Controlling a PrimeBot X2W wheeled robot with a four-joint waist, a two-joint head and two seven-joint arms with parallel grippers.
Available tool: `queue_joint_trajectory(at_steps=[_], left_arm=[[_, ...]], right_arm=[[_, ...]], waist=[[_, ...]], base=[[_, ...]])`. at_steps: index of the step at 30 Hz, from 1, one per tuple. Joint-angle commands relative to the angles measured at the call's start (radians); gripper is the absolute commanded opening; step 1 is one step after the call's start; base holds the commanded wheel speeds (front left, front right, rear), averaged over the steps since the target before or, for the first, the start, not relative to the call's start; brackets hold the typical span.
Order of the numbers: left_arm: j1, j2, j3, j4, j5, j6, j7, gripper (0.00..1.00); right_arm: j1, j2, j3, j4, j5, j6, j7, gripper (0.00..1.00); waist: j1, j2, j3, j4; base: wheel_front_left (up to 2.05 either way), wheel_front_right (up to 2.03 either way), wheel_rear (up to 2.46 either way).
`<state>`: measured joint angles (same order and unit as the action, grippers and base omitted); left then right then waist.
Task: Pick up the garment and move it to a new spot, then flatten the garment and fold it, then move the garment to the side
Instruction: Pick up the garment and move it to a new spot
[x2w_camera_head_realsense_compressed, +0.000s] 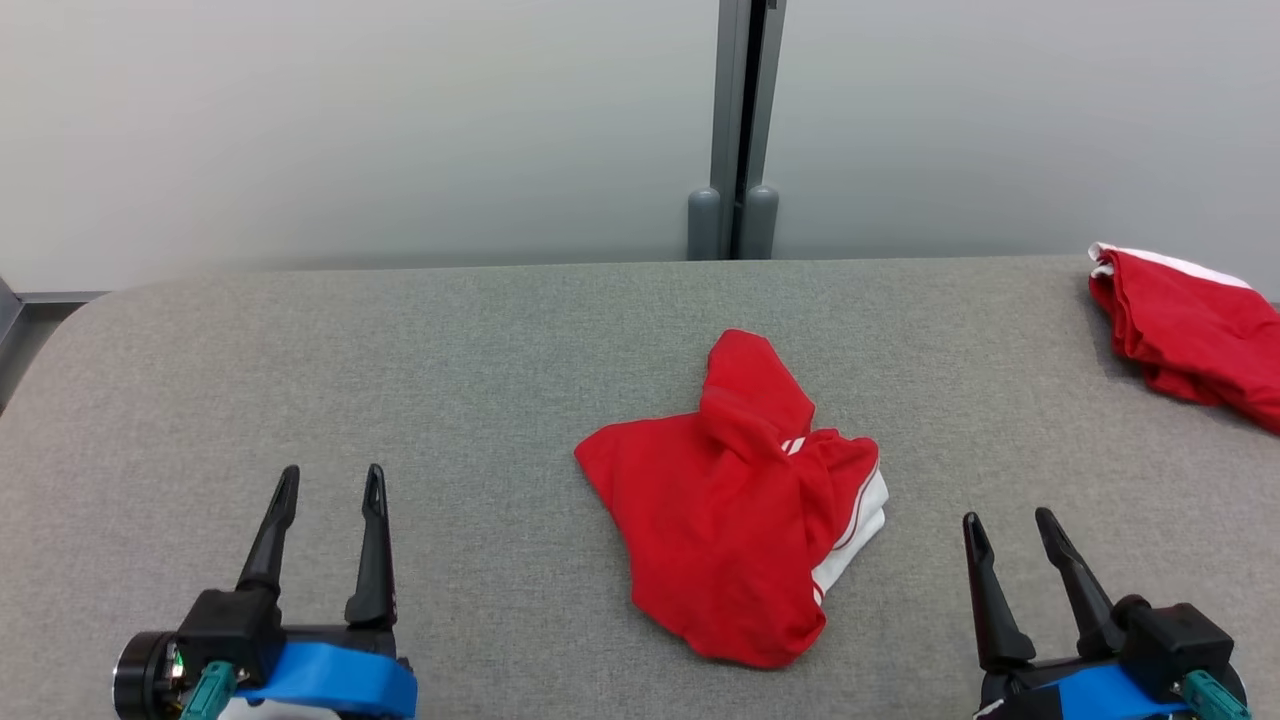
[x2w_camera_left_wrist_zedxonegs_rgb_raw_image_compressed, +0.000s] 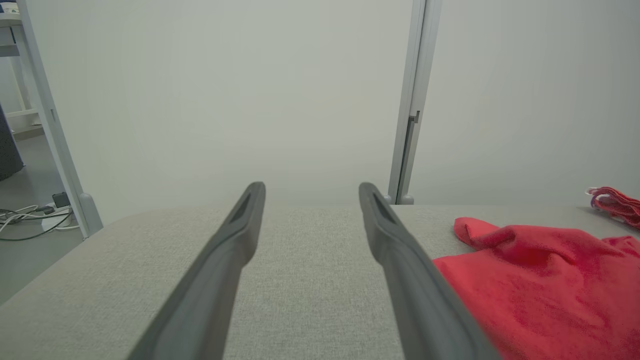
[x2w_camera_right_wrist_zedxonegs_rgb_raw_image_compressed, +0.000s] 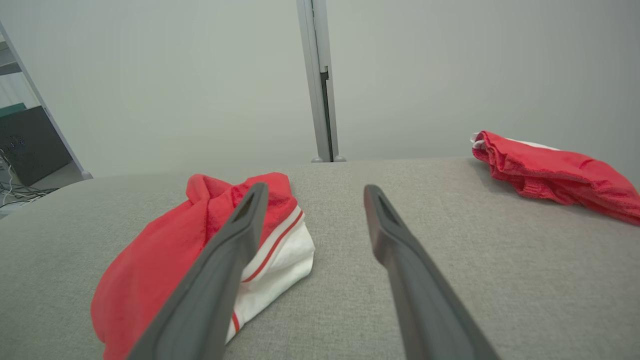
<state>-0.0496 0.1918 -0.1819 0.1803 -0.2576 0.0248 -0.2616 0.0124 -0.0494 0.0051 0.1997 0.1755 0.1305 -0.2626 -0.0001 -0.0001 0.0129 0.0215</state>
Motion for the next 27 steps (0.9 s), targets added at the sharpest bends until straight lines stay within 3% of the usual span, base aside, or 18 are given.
queue_joint_trajectory(at_steps=[1, 9, 27], left_arm=[[0.023, -0.002, 0.01, -0.006, 0.011, -0.009, -0.005, 1.0], [0.105, -0.03, 0.077, -0.004, 0.046, -0.043, -0.005, 1.0], [0.117, -0.079, 0.149, 0.018, 0.113, -0.088, -0.005, 1.0]], right_arm=[[0.02, -0.002, -0.005, 0.003, -0.004, 0.001, -0.003, 1.0], [0.044, -0.002, -0.018, 0.022, -0.007, 0.001, -0.003, 1.0], [0.047, -0.002, -0.022, 0.048, -0.01, 0.001, -0.003, 1.0]], waist=[[0.0001, 0.0001, -0.005, 0.006], [0.0001, 0.0001, -0.018, 0.029], [0.0001, 0.0001, -0.023, 0.027]], base=[[0.0, 0.0, 0.0], [0.0, 0.0, 0.0], [0.0, 0.0, 0.0]])
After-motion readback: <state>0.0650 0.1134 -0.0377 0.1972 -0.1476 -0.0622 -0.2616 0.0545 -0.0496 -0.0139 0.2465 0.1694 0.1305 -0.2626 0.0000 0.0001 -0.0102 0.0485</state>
